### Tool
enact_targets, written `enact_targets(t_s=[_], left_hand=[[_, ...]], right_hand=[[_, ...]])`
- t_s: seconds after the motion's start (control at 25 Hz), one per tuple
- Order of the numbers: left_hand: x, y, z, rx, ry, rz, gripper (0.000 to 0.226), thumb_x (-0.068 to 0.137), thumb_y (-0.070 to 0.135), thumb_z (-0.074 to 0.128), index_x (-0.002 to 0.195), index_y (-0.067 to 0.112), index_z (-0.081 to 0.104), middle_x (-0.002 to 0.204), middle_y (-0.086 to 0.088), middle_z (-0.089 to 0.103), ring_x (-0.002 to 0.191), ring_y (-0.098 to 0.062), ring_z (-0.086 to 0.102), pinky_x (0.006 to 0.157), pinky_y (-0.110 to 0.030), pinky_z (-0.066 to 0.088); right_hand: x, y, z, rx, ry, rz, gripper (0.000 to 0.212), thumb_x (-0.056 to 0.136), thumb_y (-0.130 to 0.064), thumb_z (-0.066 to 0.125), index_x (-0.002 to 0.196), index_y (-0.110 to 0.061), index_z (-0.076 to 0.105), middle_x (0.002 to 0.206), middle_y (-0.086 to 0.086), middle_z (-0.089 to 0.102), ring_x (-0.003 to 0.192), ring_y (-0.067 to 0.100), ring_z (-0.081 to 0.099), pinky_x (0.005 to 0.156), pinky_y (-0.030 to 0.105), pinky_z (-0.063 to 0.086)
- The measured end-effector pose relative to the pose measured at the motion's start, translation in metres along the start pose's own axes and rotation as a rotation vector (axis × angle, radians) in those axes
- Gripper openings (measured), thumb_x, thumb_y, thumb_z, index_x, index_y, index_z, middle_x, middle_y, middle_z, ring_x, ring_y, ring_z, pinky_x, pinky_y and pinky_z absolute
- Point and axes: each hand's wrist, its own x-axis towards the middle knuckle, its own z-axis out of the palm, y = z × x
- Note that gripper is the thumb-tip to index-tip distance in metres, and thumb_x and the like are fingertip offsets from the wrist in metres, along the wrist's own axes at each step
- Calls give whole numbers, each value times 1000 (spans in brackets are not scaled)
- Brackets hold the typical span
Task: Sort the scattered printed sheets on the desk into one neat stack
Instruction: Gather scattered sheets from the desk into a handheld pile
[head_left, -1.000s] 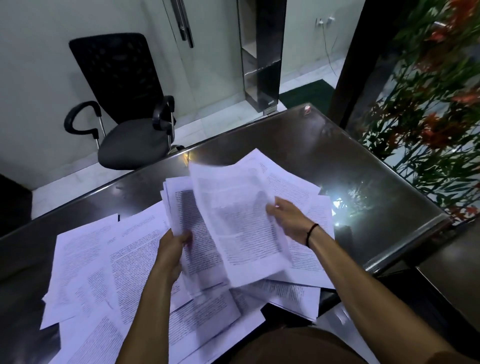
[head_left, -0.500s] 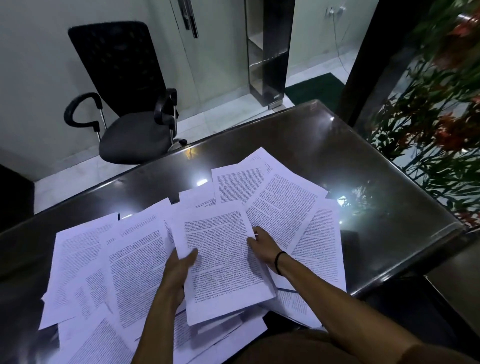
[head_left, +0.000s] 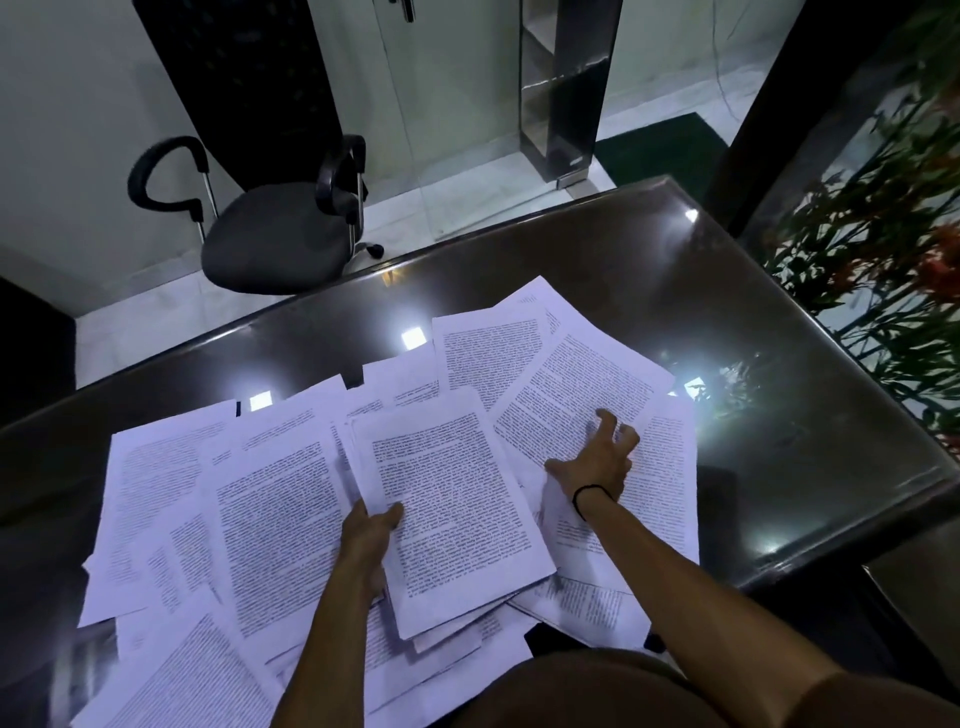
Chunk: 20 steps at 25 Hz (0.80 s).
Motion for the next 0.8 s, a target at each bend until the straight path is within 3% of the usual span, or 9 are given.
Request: enact_targets(t_s=[0.12,0.24,0.44,0.52,0.56,0.64,0.68,0.76,0.8], left_hand=[[-3,2,1,-14,-4,29,41,97,4,64,137,10,59,127,-14,68,111,-36,66,98,-53,52],[-8,4,-1,-28,15,26,42,97,2,64,138,8,58,129,-15,67,114,-38,65,100,-56,51],[-23,8,-11,-66,23,80,38,96,0,64,133,8,62,120,-12,70,103,-34,67,89,-46,56],[-32,17,-19,-33,58,146,35,95,1,66,129,9,65,116,-10,71,98,-30,68,85,-39,56],[-38,24,-24,16,84,193,35,94,4,69,128,10,66,116,-10,72,99,-30,69,88,-40,57],[-51,45,-30,182,141,361,27,91,12,74,118,16,72,109,-8,75,102,-31,70,89,-40,56],[-60,58,-31,307,152,485,18,90,14,75,106,23,75,98,-2,76,97,-27,71,83,-35,55],[-81,89,-26,582,155,768,25,85,7,73,81,32,74,78,12,73,82,-15,70,72,-30,52],[-92,105,-21,688,145,898,31,81,3,69,79,33,75,81,15,74,84,-11,70,76,-30,55]], right_hand=[[-2,-5,-1,-71,47,80,118,56,-30,95,145,-37,18,153,12,8,124,42,34,90,54,49],[-6,-6,-3,-91,14,107,125,58,-29,94,151,-35,11,155,14,3,124,43,35,92,52,45],[-13,-4,-18,273,20,49,118,70,2,84,156,-26,9,140,26,41,119,41,53,96,45,47],[-14,-8,-30,339,55,25,100,75,-1,81,154,-19,22,125,28,58,112,41,60,91,42,50],[-13,-14,-38,303,70,-36,80,78,-5,78,147,-15,39,115,25,65,105,40,63,87,40,52],[-10,-33,-57,106,94,-245,31,81,-11,71,112,-12,71,93,21,72,90,39,66,71,35,52],[-8,-46,-67,-3,107,-368,17,81,-11,69,97,-12,76,86,19,72,85,38,66,65,31,46],[-6,-77,-88,-190,101,-626,13,80,-7,68,86,-13,78,82,17,73,81,37,67,63,25,41],[-9,-94,-96,-273,77,-732,15,80,-5,68,86,-14,79,84,16,74,81,36,68,64,24,42]])
